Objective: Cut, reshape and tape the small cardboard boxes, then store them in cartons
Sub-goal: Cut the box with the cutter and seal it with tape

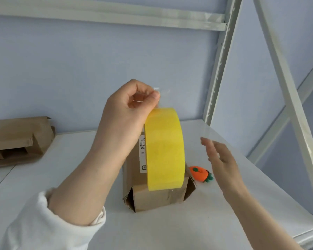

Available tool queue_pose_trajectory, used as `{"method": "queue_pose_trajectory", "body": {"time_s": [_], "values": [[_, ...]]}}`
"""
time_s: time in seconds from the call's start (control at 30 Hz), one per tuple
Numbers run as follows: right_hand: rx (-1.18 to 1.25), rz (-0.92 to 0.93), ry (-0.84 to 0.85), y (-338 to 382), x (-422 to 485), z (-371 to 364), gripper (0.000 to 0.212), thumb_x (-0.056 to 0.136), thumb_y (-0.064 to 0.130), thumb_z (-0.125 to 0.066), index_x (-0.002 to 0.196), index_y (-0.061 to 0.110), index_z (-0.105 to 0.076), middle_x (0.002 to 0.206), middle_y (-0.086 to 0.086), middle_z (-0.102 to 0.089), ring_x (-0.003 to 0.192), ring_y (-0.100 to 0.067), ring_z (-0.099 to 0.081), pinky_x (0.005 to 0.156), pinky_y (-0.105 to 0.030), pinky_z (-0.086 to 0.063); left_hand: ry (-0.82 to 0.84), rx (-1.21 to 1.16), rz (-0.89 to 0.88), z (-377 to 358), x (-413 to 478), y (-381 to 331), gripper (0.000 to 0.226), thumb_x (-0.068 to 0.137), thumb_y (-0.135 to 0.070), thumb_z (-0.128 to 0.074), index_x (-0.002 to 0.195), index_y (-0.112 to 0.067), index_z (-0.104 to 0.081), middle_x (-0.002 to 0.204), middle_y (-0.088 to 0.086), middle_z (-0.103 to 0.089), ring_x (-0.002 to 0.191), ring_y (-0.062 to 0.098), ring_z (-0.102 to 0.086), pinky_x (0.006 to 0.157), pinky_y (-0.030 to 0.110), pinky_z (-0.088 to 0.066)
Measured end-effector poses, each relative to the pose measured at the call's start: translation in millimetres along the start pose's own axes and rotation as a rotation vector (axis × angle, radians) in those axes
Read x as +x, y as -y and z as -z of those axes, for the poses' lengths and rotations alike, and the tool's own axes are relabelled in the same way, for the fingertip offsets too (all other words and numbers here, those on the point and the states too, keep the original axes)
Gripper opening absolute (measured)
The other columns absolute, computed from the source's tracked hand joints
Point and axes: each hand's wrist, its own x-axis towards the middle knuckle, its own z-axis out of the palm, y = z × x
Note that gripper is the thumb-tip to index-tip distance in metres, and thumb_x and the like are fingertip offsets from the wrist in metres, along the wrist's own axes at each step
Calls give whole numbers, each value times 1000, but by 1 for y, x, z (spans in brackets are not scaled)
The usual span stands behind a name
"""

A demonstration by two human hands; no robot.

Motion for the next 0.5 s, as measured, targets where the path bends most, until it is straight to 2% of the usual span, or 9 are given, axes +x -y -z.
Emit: {"method": "queue_pose_trajectory", "body": {"time_s": [0.03, 0.1, 0.17, 0.23, 0.3, 0.37, 0.43, 0.5], "values": [[148, 112, 96, 21, -13, 0, 40, 82, 69, -43, 109, 46, -60, 124, 16, -53, 119, -6, -45, 82, -8, -40, 1, 7, 5, -4, 5, 1, 16, 87, -22, -62, 72, -24, -60, 73, -7, -67, 70, 4, -60, 71, 24, -43], [177, 293, 350, 48, -32, -6, 50, 70, 79, -47, 106, 47, -61, 115, 26, -55, 113, 1, -50, 82, -7, -42, -4, 11, 24, -13, 18, 6, 18, 87, -21, -62, 70, -24, -58, 67, -9, -65, 69, 6, -61, 70, 27, -45], [172, 315, 478, 57, -37, -17, 44, 71, 62, -61, 104, 33, -65, 108, 19, -65, 103, -2, -60, 78, -11, -46, 29, 11, 71, -21, 30, 15, 18, 87, -19, -62, 70, -22, -57, 65, -8, -65, 68, 8, -62, 71, 30, -48], [220, 246, 466, 57, -33, -24, 39, 72, 50, -67, 100, 23, -66, 98, 10, -72, 92, -6, -67, 73, -15, -51, 104, -18, 162, -22, 41, 26, 18, 87, -20, -64, 70, -20, -56, 64, -8, -65, 62, 5, -61, 69, 27, -49], [258, 198, 424, 61, -31, -28, 38, 69, 53, -69, 95, 26, -66, 92, 5, -73, 88, -11, -69, 72, -23, -55, 208, -75, 283, -20, 51, 39, 19, 85, -24, -66, 69, -20, -57, 65, -9, -65, 57, 3, -59, 60, 19, -50], [303, 149, 360, 70, -29, -32, 30, 76, 51, -67, 89, 24, -65, 81, 5, -73, 77, -9, -69, 64, -21, -54, 277, -97, 385, -21, 58, 54, 19, 85, -28, -66, 71, -17, -58, 68, -5, -64, 56, 6, -59, 53, 16, -51], [362, 33, 270, 85, -23, -37, 34, 75, 53, -62, 85, 20, -64, 68, 5, -72, 64, -6, -68, 54, -20, -53, 278, -43, 422, -24, 65, 69, 20, 86, -29, -65, 72, -16, -59, 69, -1, -63, 57, 10, -60, 55, 20, -54], [344, -95, 213, 98, -14, -40, 36, 73, 55, -53, 80, 20, -64, 63, 5, -71, 58, -8, -68, 55, -25, -57, 251, -25, 431, -26, 74, 81, 20, 87, -27, -64, 72, -15, -59, 69, -1, -62, 52, 9, -59, 54, 20, -54]]}}
